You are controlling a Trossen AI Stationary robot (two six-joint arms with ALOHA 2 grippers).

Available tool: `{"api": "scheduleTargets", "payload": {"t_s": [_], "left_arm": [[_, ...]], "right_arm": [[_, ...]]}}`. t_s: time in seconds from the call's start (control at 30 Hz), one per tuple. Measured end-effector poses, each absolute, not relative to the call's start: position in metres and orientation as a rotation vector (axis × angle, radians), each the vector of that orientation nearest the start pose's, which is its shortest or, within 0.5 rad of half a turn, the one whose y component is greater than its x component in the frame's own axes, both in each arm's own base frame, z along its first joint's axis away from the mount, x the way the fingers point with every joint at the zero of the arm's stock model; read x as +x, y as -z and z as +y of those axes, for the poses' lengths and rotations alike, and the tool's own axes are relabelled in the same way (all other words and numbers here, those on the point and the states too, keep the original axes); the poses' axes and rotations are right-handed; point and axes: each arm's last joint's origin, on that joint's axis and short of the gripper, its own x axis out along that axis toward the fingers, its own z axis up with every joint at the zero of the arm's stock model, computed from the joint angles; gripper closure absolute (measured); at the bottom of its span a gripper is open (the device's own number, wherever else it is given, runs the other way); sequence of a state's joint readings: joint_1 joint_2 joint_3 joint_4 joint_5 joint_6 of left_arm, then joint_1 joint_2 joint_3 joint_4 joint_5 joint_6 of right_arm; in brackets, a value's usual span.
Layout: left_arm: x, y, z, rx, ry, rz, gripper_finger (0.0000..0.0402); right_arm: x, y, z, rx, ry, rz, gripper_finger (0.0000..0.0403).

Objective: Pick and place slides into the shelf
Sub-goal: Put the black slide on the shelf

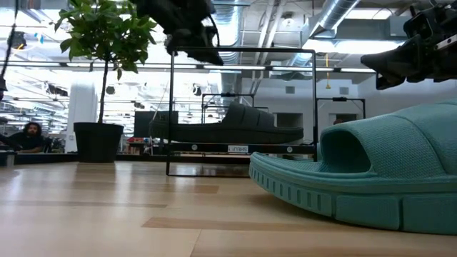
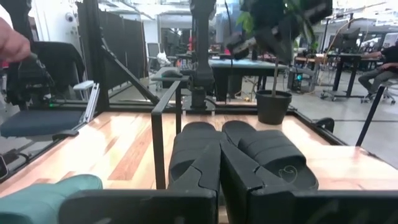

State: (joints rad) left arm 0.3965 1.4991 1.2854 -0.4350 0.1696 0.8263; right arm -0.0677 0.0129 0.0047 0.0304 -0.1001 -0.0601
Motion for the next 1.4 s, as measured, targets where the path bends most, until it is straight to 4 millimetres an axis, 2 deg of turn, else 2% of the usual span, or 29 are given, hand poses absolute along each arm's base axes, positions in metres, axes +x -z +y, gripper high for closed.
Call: {"api": "scheduleTargets", "payload": {"t_s": [0.13, 0.3, 0.43, 0.6, 0.8, 1.03, 1.4], "left_arm": [[0.324, -0.308, 0.129, 0.513, 0.067, 0.802, 0.0401], [0.343, -0.301, 0.14, 0.392, 0.007, 0.95, 0.0401], [0.357, -0.295, 0.147, 0.371, -0.064, 1.021, 0.0401], [0.367, -0.285, 0.151, 0.329, -0.073, 1.059, 0.0401], [0.372, -0.271, 0.15, 0.283, -0.07, 1.106, 0.0401], [0.375, -0.272, 0.146, 0.334, -0.163, 1.13, 0.0401], [0.379, -0.272, 0.135, 0.248, -0.225, 1.112, 0.0401]], "right_arm": [[0.098, -0.167, -0.004, -0.062, -0.032, -0.023, 0.0403], [0.098, -0.167, -0.004, -0.062, -0.034, -0.022, 0.0403], [0.098, -0.167, -0.004, -0.062, -0.035, -0.022, 0.0403], [0.098, -0.167, -0.004, -0.062, -0.035, -0.022, 0.0403], [0.098, -0.167, -0.004, -0.062, -0.035, -0.022, 0.0403], [0.098, -0.167, -0.004, -0.062, -0.035, -0.022, 0.0403], [0.098, -0.167, -0.004, -0.062, -0.035, -0.022, 0.0403]]}}
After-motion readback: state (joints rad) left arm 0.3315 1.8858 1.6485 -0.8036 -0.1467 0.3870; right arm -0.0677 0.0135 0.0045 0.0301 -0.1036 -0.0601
